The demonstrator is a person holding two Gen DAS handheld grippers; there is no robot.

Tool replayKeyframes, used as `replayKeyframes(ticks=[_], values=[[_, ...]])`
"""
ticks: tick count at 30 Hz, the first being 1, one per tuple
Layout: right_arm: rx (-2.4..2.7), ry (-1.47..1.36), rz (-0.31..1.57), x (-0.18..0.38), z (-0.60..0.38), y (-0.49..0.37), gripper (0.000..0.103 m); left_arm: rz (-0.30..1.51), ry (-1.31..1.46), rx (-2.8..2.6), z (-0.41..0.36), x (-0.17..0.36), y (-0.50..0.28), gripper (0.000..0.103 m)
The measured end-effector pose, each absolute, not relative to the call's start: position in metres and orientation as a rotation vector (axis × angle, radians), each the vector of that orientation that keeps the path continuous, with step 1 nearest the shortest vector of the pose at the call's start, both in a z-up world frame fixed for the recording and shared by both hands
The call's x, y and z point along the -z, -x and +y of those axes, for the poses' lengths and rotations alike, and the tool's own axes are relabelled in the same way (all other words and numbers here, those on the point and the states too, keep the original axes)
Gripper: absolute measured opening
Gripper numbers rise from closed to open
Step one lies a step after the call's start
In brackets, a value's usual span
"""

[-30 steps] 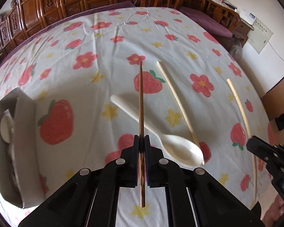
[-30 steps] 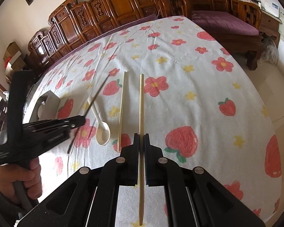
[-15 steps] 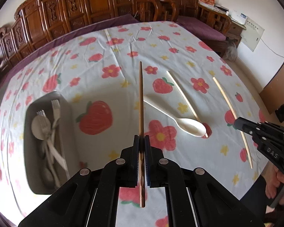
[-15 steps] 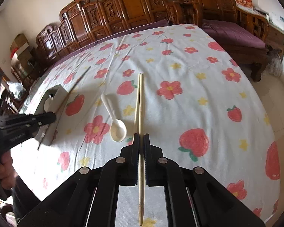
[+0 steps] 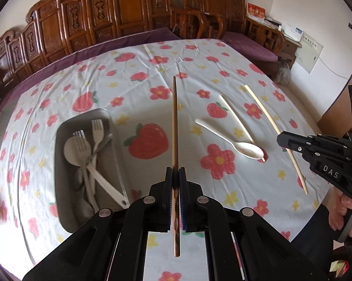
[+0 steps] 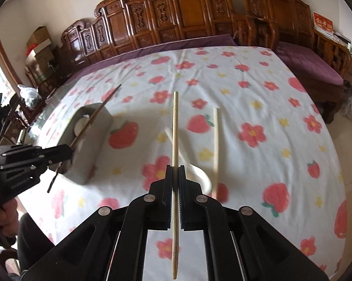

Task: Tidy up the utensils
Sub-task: 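Carry the wooden chopstick into the tray and release it with the left gripper while the right carries its chopstick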

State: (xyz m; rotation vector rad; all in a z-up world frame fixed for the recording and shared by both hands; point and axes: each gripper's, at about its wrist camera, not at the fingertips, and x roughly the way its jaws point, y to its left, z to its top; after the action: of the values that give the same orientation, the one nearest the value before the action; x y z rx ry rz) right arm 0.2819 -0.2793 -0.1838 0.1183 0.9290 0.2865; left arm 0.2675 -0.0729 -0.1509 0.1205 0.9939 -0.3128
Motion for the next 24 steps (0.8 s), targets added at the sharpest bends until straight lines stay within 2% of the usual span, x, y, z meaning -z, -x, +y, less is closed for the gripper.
replayKeyframes(ticks=[11, 24], values=[[-0.365, -0.070, 0.931, 0.168, -0.211, -0.304, 0.006, 0.963, -0.075, 0.259, -0.012, 0.142, -0.279, 0.005], [-0.454, -0.011, 0.973, 0.178, -0.139, -0.319, 0.006, 1.017, 0.012, 0.248, 0.050, 0.178, -0.301, 0.005]])
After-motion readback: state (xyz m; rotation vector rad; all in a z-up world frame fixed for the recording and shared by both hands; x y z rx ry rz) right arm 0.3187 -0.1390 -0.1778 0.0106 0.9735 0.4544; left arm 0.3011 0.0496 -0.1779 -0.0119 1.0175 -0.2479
